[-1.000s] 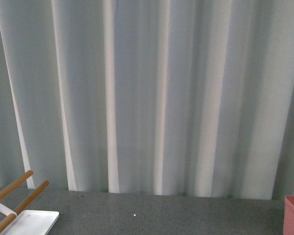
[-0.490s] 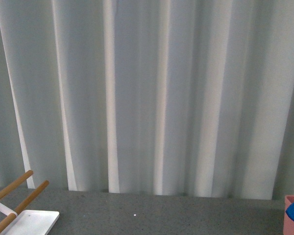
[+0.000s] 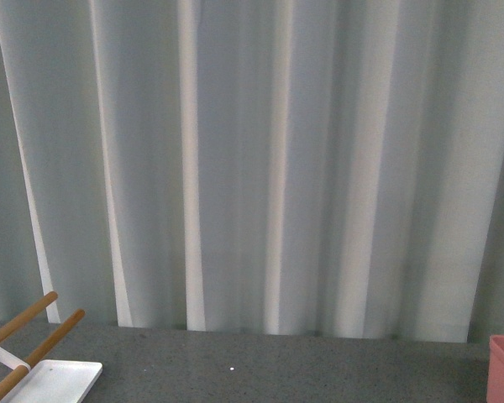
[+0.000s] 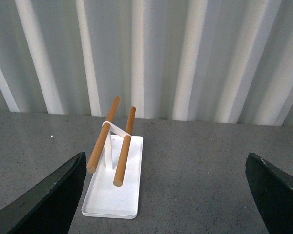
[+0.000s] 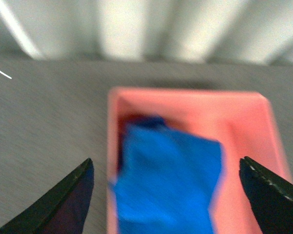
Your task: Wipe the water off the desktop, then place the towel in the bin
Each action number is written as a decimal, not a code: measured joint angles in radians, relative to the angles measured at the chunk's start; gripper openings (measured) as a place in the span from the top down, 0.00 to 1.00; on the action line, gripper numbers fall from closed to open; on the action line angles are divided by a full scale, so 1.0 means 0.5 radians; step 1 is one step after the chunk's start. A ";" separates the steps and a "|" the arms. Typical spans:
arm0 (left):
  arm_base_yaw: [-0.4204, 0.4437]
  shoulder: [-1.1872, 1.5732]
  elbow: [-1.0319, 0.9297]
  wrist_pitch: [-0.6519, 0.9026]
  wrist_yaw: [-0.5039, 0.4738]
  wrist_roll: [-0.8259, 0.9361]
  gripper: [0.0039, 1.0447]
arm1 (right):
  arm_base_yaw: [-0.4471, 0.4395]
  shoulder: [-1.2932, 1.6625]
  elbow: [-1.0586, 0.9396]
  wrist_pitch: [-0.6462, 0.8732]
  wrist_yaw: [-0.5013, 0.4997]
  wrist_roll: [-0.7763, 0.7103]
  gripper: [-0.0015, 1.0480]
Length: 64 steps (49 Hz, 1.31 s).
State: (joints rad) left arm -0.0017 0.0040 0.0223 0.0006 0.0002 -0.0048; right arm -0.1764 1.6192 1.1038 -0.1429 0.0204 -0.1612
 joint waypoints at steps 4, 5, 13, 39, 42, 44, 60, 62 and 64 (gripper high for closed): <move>-0.001 0.000 0.000 0.000 0.000 0.001 0.06 | 0.011 -0.126 -0.522 1.000 -0.327 0.175 0.32; 0.000 0.000 0.000 0.000 -0.001 0.000 0.06 | 0.024 -0.163 -0.673 1.321 -0.346 0.199 0.37; 0.000 0.000 0.000 0.000 -0.002 0.000 0.06 | 0.107 -0.491 -1.180 2.048 -0.300 0.260 0.69; 0.000 0.000 0.001 0.000 -0.001 0.000 0.06 | 0.306 -1.068 -1.826 2.050 -0.077 0.267 0.97; 0.000 0.000 0.000 0.000 0.000 0.000 0.06 | 0.339 -1.146 -1.878 2.021 -0.079 0.267 0.97; -0.001 -0.001 0.001 0.000 -0.001 0.000 0.06 | 0.346 -1.197 -1.906 1.998 -0.078 0.267 0.97; 0.000 -0.001 0.000 0.000 -0.001 0.000 0.06 | 0.347 -1.562 -2.129 1.883 -0.066 0.268 0.97; 0.000 -0.001 0.000 0.000 -0.001 0.000 0.06 | 0.347 -1.599 -2.146 1.839 -0.066 0.268 0.97; -0.001 -0.001 0.001 0.000 -0.002 0.000 0.06 | 0.349 -1.658 -2.147 1.784 -0.065 0.269 0.97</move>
State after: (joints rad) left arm -0.0021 0.0036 0.0227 0.0006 -0.0006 -0.0048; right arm -0.0021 0.7902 0.0303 0.7490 -0.0120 -0.0269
